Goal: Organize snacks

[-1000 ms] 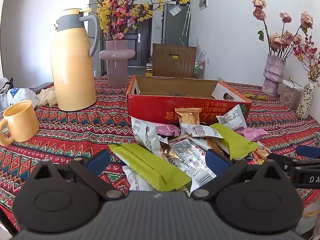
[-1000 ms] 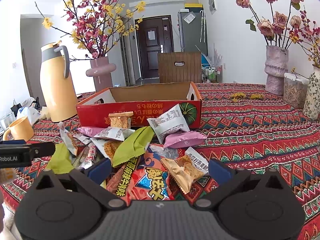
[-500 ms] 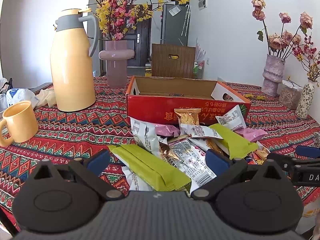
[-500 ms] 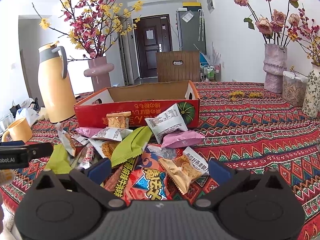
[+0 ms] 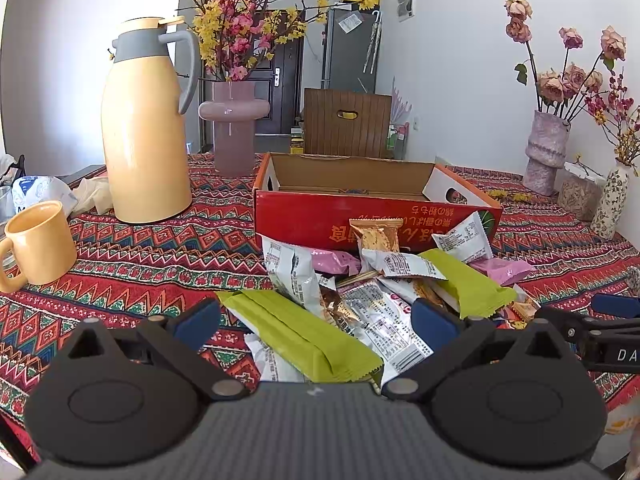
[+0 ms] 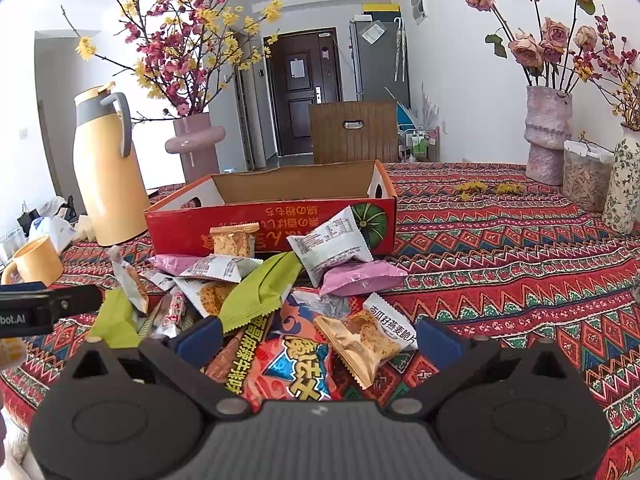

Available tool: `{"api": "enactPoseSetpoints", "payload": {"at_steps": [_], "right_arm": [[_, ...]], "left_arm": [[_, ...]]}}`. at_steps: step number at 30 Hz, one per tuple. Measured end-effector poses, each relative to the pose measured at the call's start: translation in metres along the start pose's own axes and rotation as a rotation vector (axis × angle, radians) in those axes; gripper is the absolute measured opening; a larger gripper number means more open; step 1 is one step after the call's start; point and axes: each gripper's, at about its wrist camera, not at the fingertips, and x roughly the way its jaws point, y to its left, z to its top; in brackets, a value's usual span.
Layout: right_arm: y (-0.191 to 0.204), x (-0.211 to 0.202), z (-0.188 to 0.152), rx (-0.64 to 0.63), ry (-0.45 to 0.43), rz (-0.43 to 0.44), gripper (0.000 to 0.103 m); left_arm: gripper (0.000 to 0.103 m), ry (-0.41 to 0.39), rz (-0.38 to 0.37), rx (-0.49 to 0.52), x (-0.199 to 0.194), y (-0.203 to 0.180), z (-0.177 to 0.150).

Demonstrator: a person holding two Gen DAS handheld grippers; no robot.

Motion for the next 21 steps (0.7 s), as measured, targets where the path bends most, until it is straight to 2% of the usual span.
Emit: {"api": "enactPoseSetpoints", "payload": {"at_steps": [21], "right_arm": [[-0.0032, 0.0019, -0.0019, 0.002, -0.003, -0.001, 0.103]], "left_arm": [[0.103, -0.002, -0.001, -0.005, 0.0017, 0.0005, -0.0002]]}}
